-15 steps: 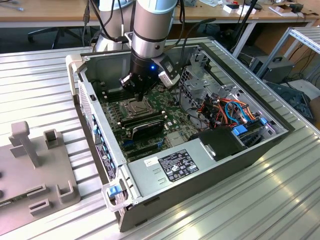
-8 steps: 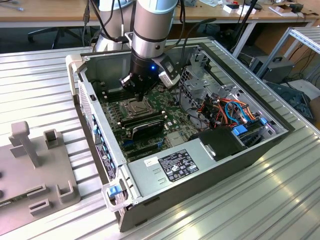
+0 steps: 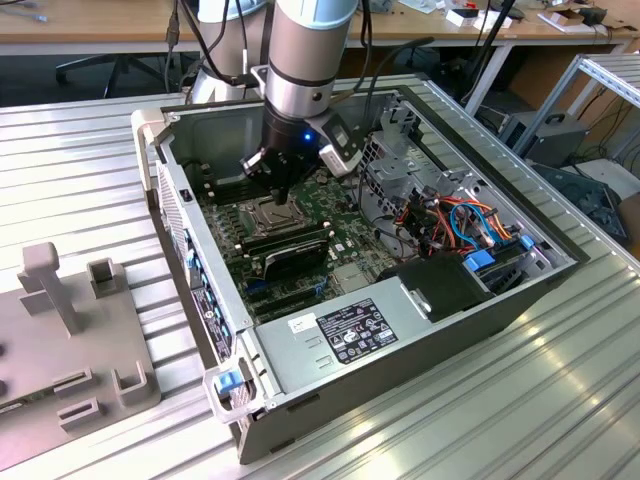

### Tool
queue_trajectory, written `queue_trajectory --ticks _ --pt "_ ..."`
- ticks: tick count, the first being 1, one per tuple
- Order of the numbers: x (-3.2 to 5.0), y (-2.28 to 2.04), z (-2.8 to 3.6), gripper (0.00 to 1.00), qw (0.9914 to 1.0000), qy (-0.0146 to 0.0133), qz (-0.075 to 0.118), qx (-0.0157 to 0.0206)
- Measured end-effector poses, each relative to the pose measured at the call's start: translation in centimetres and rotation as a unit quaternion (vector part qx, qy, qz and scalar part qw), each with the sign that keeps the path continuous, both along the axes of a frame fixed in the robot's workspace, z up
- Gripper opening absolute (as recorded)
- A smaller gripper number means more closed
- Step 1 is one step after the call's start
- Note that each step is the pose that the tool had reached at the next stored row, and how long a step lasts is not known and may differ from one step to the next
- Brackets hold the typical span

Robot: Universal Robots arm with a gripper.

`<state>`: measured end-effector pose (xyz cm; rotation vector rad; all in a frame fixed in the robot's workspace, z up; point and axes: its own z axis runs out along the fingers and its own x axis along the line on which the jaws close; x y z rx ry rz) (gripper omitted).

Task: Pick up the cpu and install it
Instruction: 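Install the second cpu locking lever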

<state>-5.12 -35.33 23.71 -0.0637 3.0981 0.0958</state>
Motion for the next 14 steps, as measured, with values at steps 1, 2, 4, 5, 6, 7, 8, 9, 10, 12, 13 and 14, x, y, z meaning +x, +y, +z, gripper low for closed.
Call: queue_trajectory --ticks 1,2,4,5,6,7,8,9,10,12,13,14 --pt "0.00 -0.13 0.00 0.11 1.00000 0.0000 0.000 0.0000" --pt "0.00 -0.13 0.00 0.11 1.00000 0.0000 0.000 0.0000" --pt "0.00 -0.14 0.00 0.11 1.00000 0.0000 0.000 0.0000" --pt "0.00 -0.14 0.00 0.11 1.00000 0.0000 0.000 0.0000" --pt "0.00 -0.14 0.00 0.11 1.00000 0.0000 0.000 0.0000" --pt "0.00 -0.14 0.00 0.11 1.00000 0.0000 0.000 0.0000" --pt "0.00 -0.14 0.00 0.11 1.00000 0.0000 0.000 0.0000" --pt "0.00 -0.14 0.02 0.11 1.00000 0.0000 0.000 0.0001" --pt "0.00 -0.14 0.03 0.11 1.00000 0.0000 0.000 0.0001" --pt "0.00 -0.14 0.15 0.11 1.00000 0.0001 0.000 -0.0001" --pt "0.00 -0.14 0.26 0.11 1.00000 0.0000 0.000 0.0000" --pt "0.00 -0.14 0.28 0.11 1.00000 0.0000 0.000 0.0000"
